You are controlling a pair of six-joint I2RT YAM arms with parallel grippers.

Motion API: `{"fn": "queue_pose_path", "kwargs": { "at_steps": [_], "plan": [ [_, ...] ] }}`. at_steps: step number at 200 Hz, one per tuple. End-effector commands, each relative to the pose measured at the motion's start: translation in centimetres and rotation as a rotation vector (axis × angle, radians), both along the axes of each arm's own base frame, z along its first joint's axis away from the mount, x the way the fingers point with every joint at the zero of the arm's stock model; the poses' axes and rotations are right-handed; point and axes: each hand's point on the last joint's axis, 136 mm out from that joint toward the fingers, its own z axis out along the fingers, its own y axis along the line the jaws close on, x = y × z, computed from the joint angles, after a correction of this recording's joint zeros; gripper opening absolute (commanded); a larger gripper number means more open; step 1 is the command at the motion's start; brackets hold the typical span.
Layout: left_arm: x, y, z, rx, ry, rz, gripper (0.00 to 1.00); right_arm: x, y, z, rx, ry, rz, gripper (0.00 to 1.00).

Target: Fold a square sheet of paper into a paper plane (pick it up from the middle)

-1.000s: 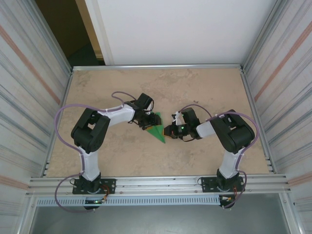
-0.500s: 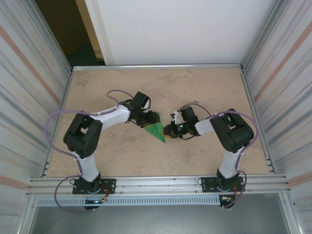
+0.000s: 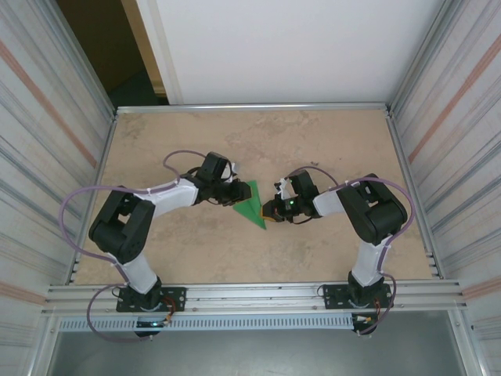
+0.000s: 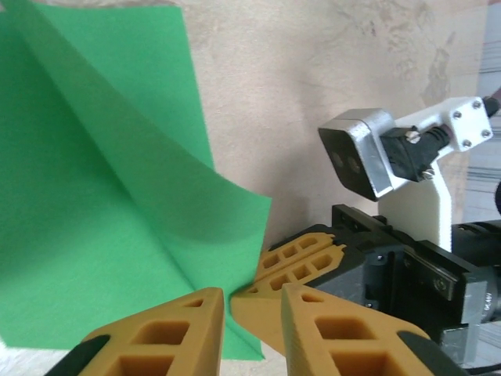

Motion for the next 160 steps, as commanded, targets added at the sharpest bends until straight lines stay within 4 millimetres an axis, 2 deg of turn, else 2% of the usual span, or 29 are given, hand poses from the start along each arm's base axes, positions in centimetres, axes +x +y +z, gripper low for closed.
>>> {"fn": "queue_pose_path", "kwargs": {
  "at_steps": [1,98,160],
  "plan": [
    [0.3,-1.5,0.6,-0.090,-0.038,-0.052,0.24,-1.6,-2.0,-4.9,-0.149,0.084,-0.038,0.08],
    [1.0,-1.9,-2.7,-0.069,0.005,-0.055,0.18,-1.6,-2.2,-4.9,-0.144,0.087,-0.046,0.09],
    [1.4,-1.6,-3.9,-0.051,0.026,-0.043,0.17,-1.7,-2.4,-4.8,-0.141,0.091,-0.049,0.16]
  ]
}}
